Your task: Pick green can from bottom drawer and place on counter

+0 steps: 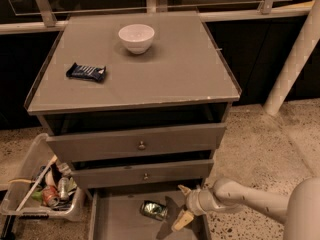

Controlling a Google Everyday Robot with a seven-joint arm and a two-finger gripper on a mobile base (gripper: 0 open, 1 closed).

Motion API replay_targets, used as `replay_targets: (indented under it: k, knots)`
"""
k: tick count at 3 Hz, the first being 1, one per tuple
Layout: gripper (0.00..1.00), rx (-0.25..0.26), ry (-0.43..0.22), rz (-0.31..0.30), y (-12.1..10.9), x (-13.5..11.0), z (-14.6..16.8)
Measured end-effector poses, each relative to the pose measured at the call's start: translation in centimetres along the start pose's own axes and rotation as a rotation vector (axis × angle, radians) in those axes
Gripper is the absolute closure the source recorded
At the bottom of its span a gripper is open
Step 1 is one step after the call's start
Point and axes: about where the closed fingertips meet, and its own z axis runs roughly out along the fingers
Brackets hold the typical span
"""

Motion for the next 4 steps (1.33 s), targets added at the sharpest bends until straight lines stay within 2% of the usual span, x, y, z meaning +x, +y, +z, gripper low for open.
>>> replay_targets:
  k: [2, 3, 4]
  knots:
    - [0.0, 0.049, -0.084, -0.045, -1.8, 3.0, 4.0]
    - [0.0, 0.076, -0.103, -0.076, -2.3, 5.1, 6.2]
    - [0.0, 0.073, -0.097, -0.068, -2.2, 5.2, 6.9]
